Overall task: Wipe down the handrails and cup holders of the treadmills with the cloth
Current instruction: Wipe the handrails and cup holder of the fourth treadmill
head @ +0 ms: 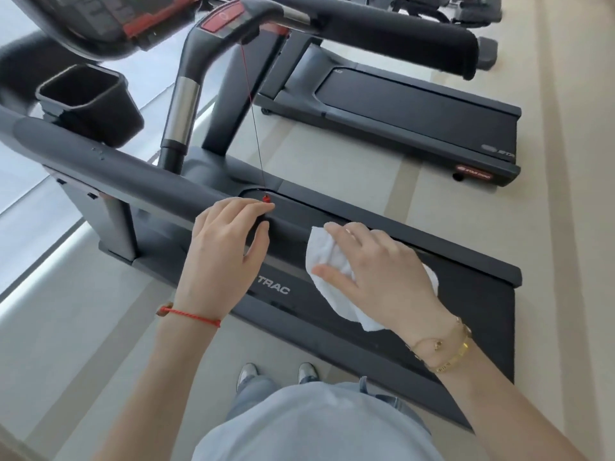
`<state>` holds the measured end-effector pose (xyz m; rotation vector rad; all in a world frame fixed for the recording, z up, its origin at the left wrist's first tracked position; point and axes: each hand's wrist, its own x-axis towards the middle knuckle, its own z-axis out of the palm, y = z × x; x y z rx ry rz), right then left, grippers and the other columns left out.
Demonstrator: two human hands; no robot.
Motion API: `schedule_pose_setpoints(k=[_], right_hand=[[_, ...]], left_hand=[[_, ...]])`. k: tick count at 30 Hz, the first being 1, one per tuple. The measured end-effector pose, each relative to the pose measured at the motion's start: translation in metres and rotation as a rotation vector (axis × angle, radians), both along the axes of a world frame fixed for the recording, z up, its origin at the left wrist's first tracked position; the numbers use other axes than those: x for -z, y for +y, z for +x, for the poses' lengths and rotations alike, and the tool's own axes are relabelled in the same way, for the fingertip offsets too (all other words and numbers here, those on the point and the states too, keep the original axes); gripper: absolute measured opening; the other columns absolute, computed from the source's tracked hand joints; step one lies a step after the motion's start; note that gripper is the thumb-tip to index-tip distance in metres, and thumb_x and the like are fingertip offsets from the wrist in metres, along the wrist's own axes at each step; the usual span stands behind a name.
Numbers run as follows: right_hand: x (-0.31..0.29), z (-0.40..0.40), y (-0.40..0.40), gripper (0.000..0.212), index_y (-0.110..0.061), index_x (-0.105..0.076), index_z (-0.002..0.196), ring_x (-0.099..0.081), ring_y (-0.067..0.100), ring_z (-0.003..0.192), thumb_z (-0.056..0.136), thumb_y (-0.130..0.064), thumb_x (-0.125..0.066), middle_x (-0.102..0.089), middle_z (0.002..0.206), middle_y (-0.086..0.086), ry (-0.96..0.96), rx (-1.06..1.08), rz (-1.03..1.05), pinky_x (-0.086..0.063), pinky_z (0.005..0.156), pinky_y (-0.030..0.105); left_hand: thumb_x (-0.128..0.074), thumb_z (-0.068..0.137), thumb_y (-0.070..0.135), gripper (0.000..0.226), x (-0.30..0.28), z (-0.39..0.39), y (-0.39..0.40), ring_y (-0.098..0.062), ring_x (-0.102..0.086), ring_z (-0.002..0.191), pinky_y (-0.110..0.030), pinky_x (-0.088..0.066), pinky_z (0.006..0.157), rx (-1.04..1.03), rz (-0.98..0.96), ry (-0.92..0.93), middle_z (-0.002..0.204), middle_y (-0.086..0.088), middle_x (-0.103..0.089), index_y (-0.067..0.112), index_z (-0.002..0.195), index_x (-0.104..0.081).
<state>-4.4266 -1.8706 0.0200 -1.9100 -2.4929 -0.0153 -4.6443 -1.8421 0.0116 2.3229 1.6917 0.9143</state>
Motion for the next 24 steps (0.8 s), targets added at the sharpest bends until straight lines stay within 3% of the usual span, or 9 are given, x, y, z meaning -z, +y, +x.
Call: schedule_pose_setpoints(k=[3,6,9,14,19,24], right_hand=[[0.004,-0.026,0.017,0.073,-0.027,-0.037,0.137,-0.059,0.022,0.086,0.089,-0.071,-0.004,-0.058,0.110,-0.002,-0.051,-0.005,0.067,-0.044,0.065,0.033],[0.008,-0.045,0.026,0.068,-0.024,-0.049,0.128,-0.059,0.022,0.075,0.094,-0.067,-0.009,-0.062,0.096,-0.001,-0.032,0.012,0.137,-0.042,0.060,0.031],[0.013,-0.041,0.015,0.061,-0.022,-0.058,0.127,-0.060,0.024,0.077,0.101,-0.060,-0.018,-0.065,0.100,0.000,0.013,0.068,0.233,-0.051,0.065,0.036],[0.012,-0.046,0.006,0.050,-0.023,-0.064,0.115,-0.060,0.026,0.076,0.103,-0.047,-0.021,-0.066,0.094,-0.002,0.002,0.234,0.297,-0.047,0.065,0.036],[0.013,-0.111,0.043,0.051,-0.021,-0.062,0.117,-0.059,0.027,0.081,0.103,-0.047,-0.020,-0.065,0.094,0.002,0.038,0.216,0.240,-0.049,0.073,0.041],[0.017,-0.103,0.029,0.046,-0.019,-0.067,0.115,-0.061,0.025,0.084,0.105,-0.041,-0.028,-0.068,0.099,-0.001,0.046,0.244,0.390,-0.051,0.075,0.039]], left_hand=[[-0.054,0.097,0.016,0.024,-0.002,-0.015,0.012,-0.021,-0.056,0.117,-0.044,-0.039,0.105,0.016,0.009,0.003,0.117,0.002,-0.066,0.015,0.117,-0.066],[-0.054,0.097,0.016,0.024,-0.004,-0.033,0.025,-0.021,-0.058,0.115,-0.045,-0.039,0.105,0.048,0.010,0.017,0.117,0.002,-0.066,0.015,0.117,-0.066],[-0.054,0.097,0.015,0.024,-0.004,-0.049,0.040,-0.022,-0.058,0.115,-0.042,-0.036,0.108,0.107,-0.006,0.044,0.117,0.001,-0.066,0.014,0.118,-0.066],[-0.055,0.097,0.015,0.023,-0.007,-0.070,0.062,-0.023,-0.056,0.115,-0.037,-0.031,0.109,0.180,-0.025,0.080,0.116,0.001,-0.066,0.014,0.117,-0.065],[-0.054,0.098,0.016,0.022,-0.004,-0.088,0.080,-0.024,-0.060,0.110,-0.036,-0.032,0.107,0.254,-0.033,0.112,0.113,0.000,-0.068,0.013,0.116,-0.067],[-0.043,0.102,0.020,0.027,0.002,-0.098,0.089,-0.021,-0.062,0.101,-0.038,-0.035,0.107,0.331,-0.014,0.097,0.108,0.004,-0.069,0.015,0.109,-0.068]])
